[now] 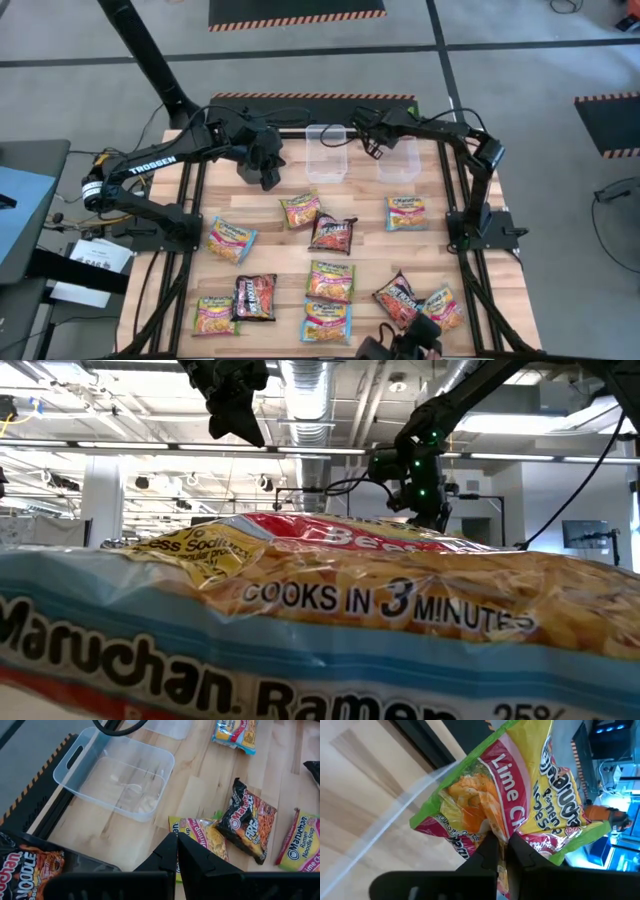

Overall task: Sort Maruchan noodles
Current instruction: Put the top right green noodle pack into the right transparent bin

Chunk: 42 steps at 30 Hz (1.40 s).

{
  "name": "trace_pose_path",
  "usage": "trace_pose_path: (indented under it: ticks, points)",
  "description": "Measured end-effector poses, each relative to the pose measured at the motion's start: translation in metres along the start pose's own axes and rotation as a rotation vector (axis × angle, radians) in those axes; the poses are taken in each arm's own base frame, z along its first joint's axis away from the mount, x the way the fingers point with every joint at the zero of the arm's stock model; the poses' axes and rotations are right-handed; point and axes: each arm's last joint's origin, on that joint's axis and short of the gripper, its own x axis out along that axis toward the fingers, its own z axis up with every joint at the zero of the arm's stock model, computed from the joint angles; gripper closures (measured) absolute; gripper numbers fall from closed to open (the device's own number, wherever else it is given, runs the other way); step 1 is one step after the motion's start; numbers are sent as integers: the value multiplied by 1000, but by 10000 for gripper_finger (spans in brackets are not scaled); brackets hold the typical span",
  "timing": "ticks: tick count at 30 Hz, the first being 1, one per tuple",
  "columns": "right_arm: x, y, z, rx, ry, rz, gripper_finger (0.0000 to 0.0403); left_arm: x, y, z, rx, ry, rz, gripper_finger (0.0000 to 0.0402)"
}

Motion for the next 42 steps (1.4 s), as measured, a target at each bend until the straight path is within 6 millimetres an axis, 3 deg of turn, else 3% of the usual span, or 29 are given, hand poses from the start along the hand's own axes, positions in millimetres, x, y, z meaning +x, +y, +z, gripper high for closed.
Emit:
trace_pose_path:
  ticks: [12,27,42]
  points:
    - [5,-5,-2,6,24,22,371,0,0,0,0,0,0,402]
    - [4,-5,-3,-9,36,26,292,0,0,-2,0,16,0,401]
    - [-2,2,-10,-62,78,53,273,0,0,-2,-1,24,0,401]
